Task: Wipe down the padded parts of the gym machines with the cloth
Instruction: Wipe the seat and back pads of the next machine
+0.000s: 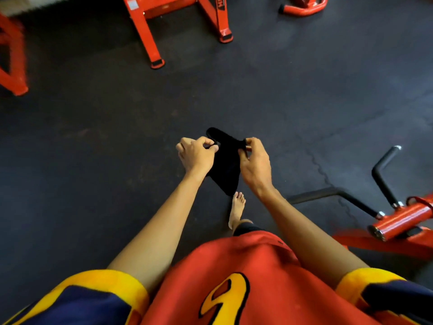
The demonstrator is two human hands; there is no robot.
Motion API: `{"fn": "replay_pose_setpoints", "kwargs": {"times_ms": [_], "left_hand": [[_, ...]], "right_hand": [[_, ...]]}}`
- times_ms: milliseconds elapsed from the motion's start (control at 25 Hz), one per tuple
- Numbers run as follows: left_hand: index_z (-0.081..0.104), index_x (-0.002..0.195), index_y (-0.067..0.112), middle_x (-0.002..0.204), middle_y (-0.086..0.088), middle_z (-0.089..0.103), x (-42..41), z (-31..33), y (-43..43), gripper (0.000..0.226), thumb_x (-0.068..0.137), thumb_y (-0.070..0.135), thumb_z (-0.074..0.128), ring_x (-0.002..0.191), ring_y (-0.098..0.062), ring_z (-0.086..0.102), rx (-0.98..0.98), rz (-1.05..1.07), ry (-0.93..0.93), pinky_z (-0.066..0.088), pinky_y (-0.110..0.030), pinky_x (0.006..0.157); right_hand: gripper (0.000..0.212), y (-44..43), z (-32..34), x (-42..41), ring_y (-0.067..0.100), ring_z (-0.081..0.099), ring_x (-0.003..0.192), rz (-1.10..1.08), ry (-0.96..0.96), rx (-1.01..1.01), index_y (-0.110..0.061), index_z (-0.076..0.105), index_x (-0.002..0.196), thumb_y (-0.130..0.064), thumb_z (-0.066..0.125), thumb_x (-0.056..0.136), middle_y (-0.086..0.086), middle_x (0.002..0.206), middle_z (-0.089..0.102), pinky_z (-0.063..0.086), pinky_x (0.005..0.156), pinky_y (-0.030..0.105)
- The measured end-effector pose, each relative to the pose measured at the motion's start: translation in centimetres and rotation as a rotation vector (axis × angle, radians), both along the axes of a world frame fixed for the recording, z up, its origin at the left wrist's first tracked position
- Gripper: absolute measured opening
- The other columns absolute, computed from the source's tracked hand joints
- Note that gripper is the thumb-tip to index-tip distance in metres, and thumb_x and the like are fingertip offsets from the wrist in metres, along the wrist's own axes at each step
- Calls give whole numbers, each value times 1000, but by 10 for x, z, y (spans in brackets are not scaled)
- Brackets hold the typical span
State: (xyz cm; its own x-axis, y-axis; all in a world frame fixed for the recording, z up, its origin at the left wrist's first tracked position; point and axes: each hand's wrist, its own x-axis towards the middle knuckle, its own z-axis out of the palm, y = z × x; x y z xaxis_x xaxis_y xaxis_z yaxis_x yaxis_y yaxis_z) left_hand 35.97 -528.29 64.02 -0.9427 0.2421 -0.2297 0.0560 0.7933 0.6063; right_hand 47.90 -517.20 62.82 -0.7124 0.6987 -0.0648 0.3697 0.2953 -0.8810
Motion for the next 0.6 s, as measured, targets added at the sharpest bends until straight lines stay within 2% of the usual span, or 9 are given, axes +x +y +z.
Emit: {"fn": "replay_pose_setpoints", "kwargs": {"times_ms": [40, 160, 240, 360, 440, 520, 600], "left_hand": [[71, 104, 26, 121, -2, 54, -21, -6, 21, 14, 93, 34, 72, 118, -22, 47, 85, -9, -48, 42, -31, 100], [64, 97, 23, 108, -2, 67, -73, -16, 87, 2, 97, 23, 66, 105, -23, 65, 279, 6, -248, 58, -43, 89], [61, 95, 21, 104, -4, 68, -95, -15, 124, 5, 100, 19, 61, 103, -24, 66, 330, 9, -314, 58, -44, 87], [60, 96, 21, 106, -5, 69, -134, -14, 193, 5, 101, 19, 58, 103, -24, 67, 393, -7, -420, 57, -49, 93], [61, 99, 22, 112, -8, 68, -155, -13, 239, 4, 101, 20, 58, 106, -28, 67, 448, -22, -502, 57, -55, 93], [62, 101, 16, 110, -9, 69, -172, -13, 284, 8, 101, 23, 58, 104, -29, 68, 528, -44, -615, 59, -50, 91], [61, 101, 10, 96, -7, 70, -188, -6, 323, 19, 99, 29, 64, 88, -23, 70, 613, -123, -732, 60, -36, 74]], "right_hand": [[10, 19, -3, -20, 9, 64, 103, 8, 7, -19, -26, 56, 109, -20, 57, 101, -11, 111, 66, 55, 87, 41], [17, 77, -3, -76, 9, 65, 93, 63, -9, -46, -30, 57, 101, -13, 58, 98, -13, 99, 66, 57, 83, 40], [16, 107, 4, -97, 10, 65, 92, 106, -34, -1, -29, 60, 99, -14, 58, 97, -13, 100, 67, 57, 80, 41], [9, 166, 11, -127, 12, 63, 93, 98, -80, 41, -25, 64, 106, -19, 59, 100, -10, 107, 65, 57, 78, 42], [15, 204, 8, -143, 14, 64, 94, 54, -92, 70, -24, 66, 111, -17, 60, 99, -8, 109, 64, 57, 77, 43], [23, 241, 2, -159, 17, 65, 97, 8, -100, 91, -25, 69, 116, -13, 59, 98, -6, 111, 62, 57, 79, 43], [33, 273, -3, -174, 17, 64, 102, 33, -89, 73, -21, 69, 123, -6, 55, 97, -4, 115, 61, 56, 84, 37]]}}
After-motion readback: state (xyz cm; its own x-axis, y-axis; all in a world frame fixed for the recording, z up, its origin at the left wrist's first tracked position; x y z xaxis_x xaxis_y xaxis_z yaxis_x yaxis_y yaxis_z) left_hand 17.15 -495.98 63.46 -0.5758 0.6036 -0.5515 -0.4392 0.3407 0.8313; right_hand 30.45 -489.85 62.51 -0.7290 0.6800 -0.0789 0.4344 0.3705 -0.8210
